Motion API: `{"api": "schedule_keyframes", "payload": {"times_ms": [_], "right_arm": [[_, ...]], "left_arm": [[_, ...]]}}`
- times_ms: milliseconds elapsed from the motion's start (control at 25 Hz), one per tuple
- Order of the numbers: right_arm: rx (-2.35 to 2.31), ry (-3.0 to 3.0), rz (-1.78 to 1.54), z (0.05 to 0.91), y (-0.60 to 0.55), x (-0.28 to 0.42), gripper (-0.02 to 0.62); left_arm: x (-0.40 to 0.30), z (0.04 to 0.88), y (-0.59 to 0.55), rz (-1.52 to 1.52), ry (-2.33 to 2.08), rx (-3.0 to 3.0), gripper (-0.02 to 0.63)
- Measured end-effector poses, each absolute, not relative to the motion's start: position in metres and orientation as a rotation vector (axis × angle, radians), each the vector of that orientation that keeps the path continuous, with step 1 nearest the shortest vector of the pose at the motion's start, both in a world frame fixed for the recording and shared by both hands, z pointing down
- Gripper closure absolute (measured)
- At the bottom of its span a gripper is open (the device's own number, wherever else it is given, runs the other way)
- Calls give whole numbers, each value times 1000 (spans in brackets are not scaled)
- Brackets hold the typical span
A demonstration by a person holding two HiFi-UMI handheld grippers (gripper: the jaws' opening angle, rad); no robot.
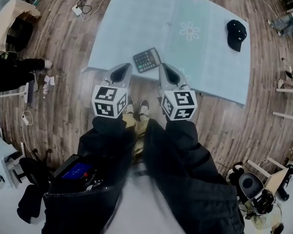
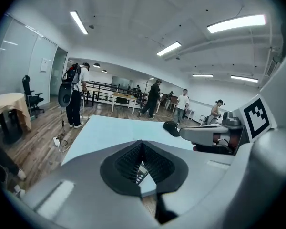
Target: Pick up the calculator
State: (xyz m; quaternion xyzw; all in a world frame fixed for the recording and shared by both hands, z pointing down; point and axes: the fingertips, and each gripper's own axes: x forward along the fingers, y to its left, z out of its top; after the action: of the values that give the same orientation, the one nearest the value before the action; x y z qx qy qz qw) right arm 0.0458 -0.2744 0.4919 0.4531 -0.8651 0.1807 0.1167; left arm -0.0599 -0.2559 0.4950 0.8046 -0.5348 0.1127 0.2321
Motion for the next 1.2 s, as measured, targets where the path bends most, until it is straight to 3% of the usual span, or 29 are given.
{"api": "schedule_keyframes", "payload": {"times_ms": [1200], "right_arm": [[1134, -2162, 809, 668, -292, 43, 594]], "left_arm": [[-38, 657, -279, 585, -1203, 2016, 612]]}}
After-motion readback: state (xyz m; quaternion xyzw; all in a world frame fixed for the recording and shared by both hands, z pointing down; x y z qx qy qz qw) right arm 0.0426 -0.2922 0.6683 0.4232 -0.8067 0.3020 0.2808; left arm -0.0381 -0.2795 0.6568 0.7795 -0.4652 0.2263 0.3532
